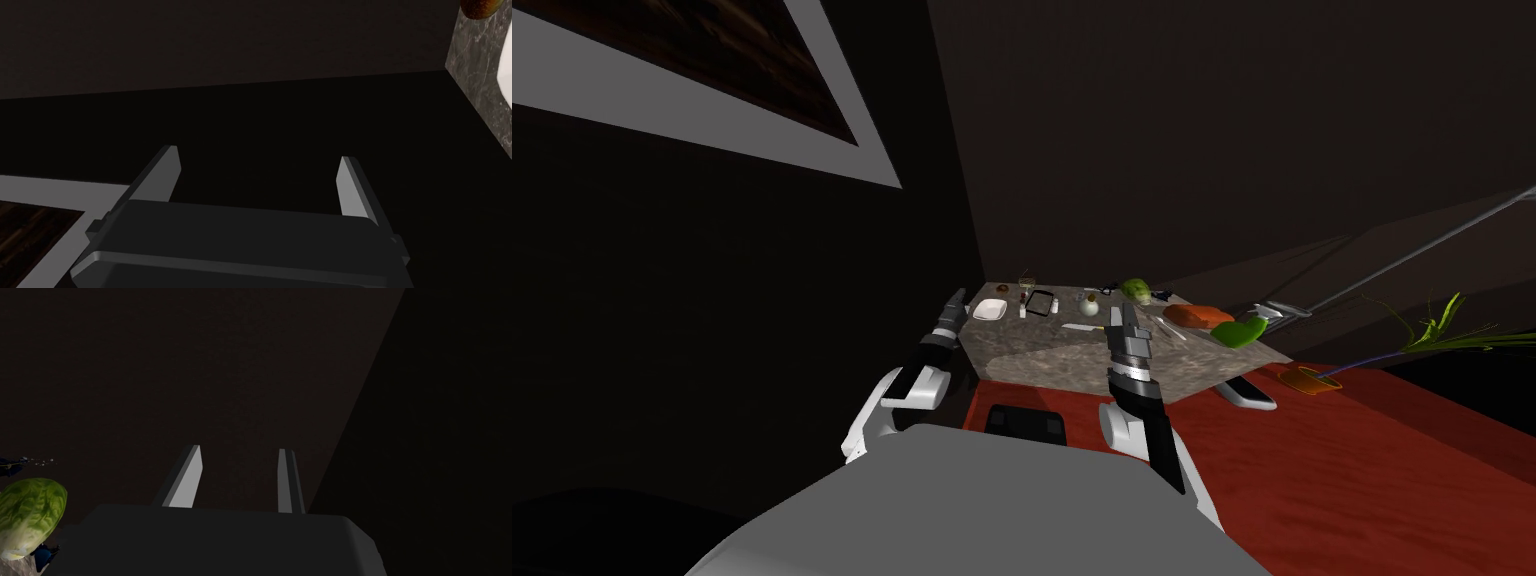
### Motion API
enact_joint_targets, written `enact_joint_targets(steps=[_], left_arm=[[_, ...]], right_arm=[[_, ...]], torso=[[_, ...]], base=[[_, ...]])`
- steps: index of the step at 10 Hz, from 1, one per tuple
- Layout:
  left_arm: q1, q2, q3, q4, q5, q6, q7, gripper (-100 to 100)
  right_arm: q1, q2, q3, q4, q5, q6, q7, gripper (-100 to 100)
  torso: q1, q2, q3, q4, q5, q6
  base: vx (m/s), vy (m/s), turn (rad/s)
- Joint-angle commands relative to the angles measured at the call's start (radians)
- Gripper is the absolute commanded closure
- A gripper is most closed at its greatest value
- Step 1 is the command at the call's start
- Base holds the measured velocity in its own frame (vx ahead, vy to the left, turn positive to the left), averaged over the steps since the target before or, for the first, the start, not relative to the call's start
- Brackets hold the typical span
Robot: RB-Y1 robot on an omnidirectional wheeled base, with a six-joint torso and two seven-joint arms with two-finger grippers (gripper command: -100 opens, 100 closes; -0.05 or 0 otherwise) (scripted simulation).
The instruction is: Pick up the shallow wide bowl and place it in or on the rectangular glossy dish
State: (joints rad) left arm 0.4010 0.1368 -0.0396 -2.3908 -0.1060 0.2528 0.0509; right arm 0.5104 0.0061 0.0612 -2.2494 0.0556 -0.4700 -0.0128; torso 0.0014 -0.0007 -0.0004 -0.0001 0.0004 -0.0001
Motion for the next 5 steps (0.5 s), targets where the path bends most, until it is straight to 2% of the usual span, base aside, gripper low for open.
enact_joint_targets(steps=[1,2,5], left_arm=[[-0.005,0.004,0.000,0.002,0.003,0.050,0.005,-100],[-0.005,0.004,0.000,0.002,0.003,0.062,0.005,-100],[-0.032,0.010,-0.005,0.022,0.009,0.157,0.018,-100]], right_arm=[[0.000,0.000,0.000,0.000,0.000,0.000,0.000,0],[0.000,0.000,0.000,0.000,0.000,0.000,0.000,0],[0.000,0.000,0.000,0.000,0.000,0.000,0.000,0]], torso=[[0.000,0.000,0.000,0.000,0.000,0.000],[0.000,0.000,0.000,0.000,0.000,0.000],[0.000,0.000,0.000,0.000,0.000,0.000]], base=[[0.004,0.019,-0.035],[0.002,0.009,0.001],[0.008,0.014,-0.044]])
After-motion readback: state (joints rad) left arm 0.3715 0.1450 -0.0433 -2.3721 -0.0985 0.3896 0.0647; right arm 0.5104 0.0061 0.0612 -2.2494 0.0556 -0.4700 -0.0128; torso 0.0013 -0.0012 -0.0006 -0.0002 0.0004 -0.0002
